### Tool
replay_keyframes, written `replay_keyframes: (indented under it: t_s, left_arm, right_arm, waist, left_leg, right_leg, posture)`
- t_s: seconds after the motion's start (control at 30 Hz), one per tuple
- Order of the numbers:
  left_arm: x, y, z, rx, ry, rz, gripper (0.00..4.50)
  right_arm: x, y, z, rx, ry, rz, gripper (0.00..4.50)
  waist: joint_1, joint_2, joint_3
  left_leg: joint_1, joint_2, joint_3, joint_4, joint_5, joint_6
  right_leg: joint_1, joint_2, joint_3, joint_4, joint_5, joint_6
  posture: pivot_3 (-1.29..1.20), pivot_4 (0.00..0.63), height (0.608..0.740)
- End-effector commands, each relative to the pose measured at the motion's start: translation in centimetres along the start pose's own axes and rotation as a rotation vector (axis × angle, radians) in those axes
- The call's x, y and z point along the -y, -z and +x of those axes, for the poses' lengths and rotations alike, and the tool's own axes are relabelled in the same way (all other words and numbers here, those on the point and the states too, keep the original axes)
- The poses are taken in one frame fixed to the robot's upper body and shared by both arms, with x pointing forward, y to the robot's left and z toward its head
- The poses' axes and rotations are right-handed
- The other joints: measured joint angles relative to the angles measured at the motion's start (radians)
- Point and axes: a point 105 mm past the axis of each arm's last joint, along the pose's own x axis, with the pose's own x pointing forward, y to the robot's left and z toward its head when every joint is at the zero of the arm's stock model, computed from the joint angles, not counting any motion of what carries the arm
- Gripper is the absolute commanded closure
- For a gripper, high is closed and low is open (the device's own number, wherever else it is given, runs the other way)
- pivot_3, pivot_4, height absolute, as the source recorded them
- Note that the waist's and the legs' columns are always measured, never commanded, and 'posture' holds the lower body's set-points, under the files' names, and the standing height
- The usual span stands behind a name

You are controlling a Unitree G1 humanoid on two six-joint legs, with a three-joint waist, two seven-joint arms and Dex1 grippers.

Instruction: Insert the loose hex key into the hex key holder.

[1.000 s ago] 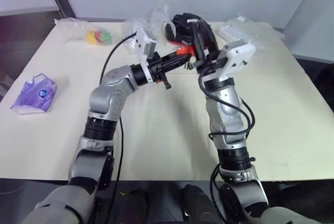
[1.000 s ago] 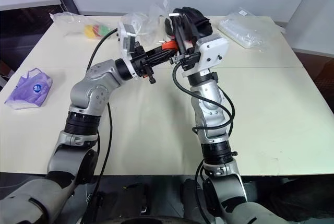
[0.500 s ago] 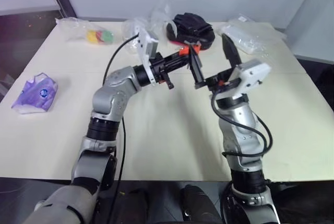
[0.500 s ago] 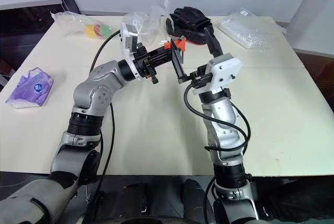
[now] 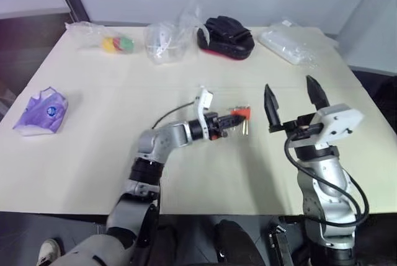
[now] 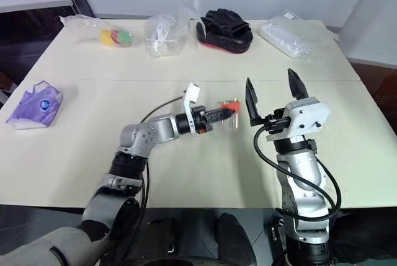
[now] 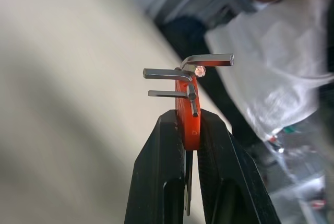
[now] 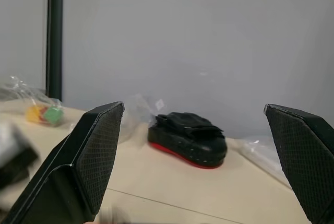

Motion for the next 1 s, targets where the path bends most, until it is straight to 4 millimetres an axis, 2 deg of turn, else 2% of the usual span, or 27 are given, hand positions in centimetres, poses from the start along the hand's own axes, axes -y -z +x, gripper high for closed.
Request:
replay_keyframes:
  t_s: [0.03, 0.27, 0.4, 0.5, 0.57, 0.6, 0.77, 0.93, 1.0]
  left_arm:
    - [-1.3, 0.6, -0.7, -0.015, -0.045, -0.061, 4.50]
    - [-2.4, 1.9, -1.9, -0.067, -0.085, -0.075, 4.50]
    - [-2.0, 1.3, -2.4, -0.059, -0.090, -0.011, 2.82]
    - [-1.9, 0.3, -2.9, -0.035, -0.114, 0.069, 1.37]
    - [-1.8, -0.3, -3.3, -0.029, -0.131, 0.185, 0.34]
    - [-2.0, -1.3, -3.6, -0.003, -0.162, 0.304, 0.05]
    - [-1.6, -5.7, -5.4, 0.064, -0.243, 0.848, 0.05]
    - [-0.5, -8.3, -6.8, 0.101, -0.236, 1.026, 0.05]
    - [-0.2, -8.5, -7.7, 0.074, -0.215, 1.070, 0.05]
  right_arm:
    - [-0.2, -1.4, -0.2, 0.038, 0.003, -0.029, 0.04]
    - [-0.7, -1.2, -0.6, 0.018, -0.008, -0.033, 0.04]
    - [-1.0, -0.9, -0.6, 0.004, -0.028, -0.032, 0.00]
    - [-1.0, -0.7, -0.5, -0.003, -0.039, -0.029, 0.00]
    - [-1.0, -0.5, -0.4, -0.009, -0.049, -0.029, 0.00]
    - [-1.0, -0.5, -0.4, -0.016, -0.066, -0.036, 0.00]
    - [-0.9, 0.7, -1.2, -0.134, -0.195, -0.055, 0.00]
    - [0.2, 2.7, -3.2, -0.310, -0.328, -0.084, 0.00]
    - [0.8, 3.3, -4.2, -0.405, -0.399, -0.107, 0.00]
  waist:
    - [0.001, 0.000, 0.000]
    - [0.005, 0.000, 0.000]
    - [0.003, 0.000, 0.000]
    - [0.005, 0.000, 0.000]
    - [0.004, 0.000, 0.000]
    - [0.004, 0.000, 0.000]
    - [0.008, 0.000, 0.000]
    - [0.034, 0.000, 0.000]
    - [0.033, 0.000, 0.000]
  left_leg:
    - [0.000, 0.000, 0.000, 0.000, 0.000, 0.000]
    - [0.000, 0.000, 0.000, 0.000, 0.000, 0.000]
    - [0.000, 0.000, 0.000, 0.000, 0.000, 0.000]
    - [0.000, 0.000, 0.000, 0.000, 0.000, 0.000]
    - [0.000, 0.000, 0.000, 0.000, 0.000, -0.001]
    - [0.000, 0.000, 0.000, 0.000, 0.000, -0.001]
    - [0.000, 0.000, 0.000, 0.000, 0.000, -0.001]
    - [0.000, 0.000, 0.001, 0.000, 0.000, 0.000]
    - [0.000, -0.001, 0.001, 0.000, 0.000, 0.000]
  right_leg:
    - [0.000, 0.000, 0.000, 0.000, 0.000, 0.000]
    - [0.001, -0.001, 0.000, -0.001, 0.000, 0.000]
    - [0.001, -0.001, 0.000, -0.001, 0.000, 0.000]
    - [0.001, -0.001, 0.000, -0.001, 0.000, 0.000]
    - [0.001, -0.001, 0.000, -0.001, 0.000, 0.000]
    - [0.001, -0.001, 0.000, -0.001, 0.000, 0.000]
    - [0.001, -0.002, 0.000, -0.001, 0.000, 0.000]
    - [0.002, -0.002, 0.000, -0.004, 0.000, 0.000]
    - [0.003, -0.002, 0.000, -0.005, 0.000, 0.000]
  posture:
    - [0.00, 0.150, 0.740]
    - [0.00, 0.150, 0.740]
    - [0.00, 0.150, 0.740]
    - [0.00, 0.150, 0.740]
    - [0.00, 0.150, 0.740]
    - [0.00, 0.150, 0.740]
    - [0.00, 0.150, 0.740]
    - [0.00, 0.150, 0.740]
    - [0.00, 0.150, 0.740]
